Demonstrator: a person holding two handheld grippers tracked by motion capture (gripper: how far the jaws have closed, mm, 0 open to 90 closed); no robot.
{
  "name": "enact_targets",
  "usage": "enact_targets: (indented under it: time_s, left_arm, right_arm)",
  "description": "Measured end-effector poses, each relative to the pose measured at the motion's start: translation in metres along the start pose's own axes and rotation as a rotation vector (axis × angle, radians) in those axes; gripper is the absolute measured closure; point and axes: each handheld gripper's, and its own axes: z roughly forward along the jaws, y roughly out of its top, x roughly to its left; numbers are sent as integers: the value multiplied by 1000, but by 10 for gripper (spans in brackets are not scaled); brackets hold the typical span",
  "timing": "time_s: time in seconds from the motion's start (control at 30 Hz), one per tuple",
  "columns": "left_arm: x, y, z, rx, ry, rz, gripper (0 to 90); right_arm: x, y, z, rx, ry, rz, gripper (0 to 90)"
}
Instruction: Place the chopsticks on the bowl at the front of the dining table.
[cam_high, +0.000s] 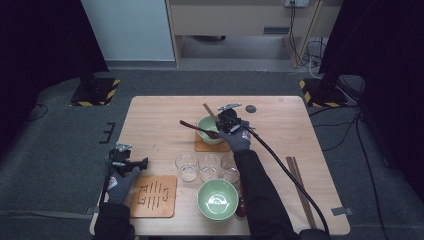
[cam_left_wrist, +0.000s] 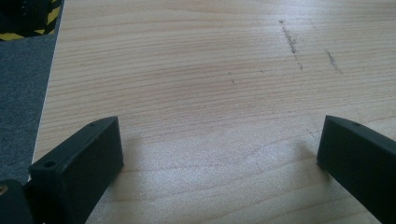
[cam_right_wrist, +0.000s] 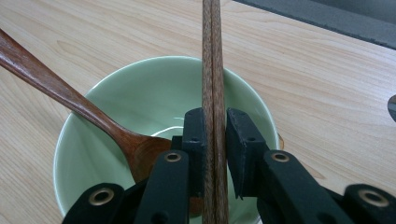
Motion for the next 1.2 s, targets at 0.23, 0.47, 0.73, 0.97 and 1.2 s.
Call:
enact_targets:
  time_s: [0.23, 0.47, 0.73, 0.97, 1.2]
  left_arm:
    - [0, 0, 0, 0, 0, 0, 0]
    - [0, 0, 0, 0, 0, 0, 0]
    - [0, 0, 0, 0, 0, 0, 0]
    - [0, 0, 0, 0, 0, 0, 0]
    - [0, 0, 0, 0, 0, 0, 0]
  right_arm:
    - [-1, 0, 0, -1, -8, 8, 778]
    - [-7, -2, -6, -45, 5, 23, 611]
    - [-21, -4, -24, -118, -6, 24, 404]
    - [-30, -17, -33, -124, -32, -5, 339]
    - [-34, -27, -34, -115, -42, -13, 329]
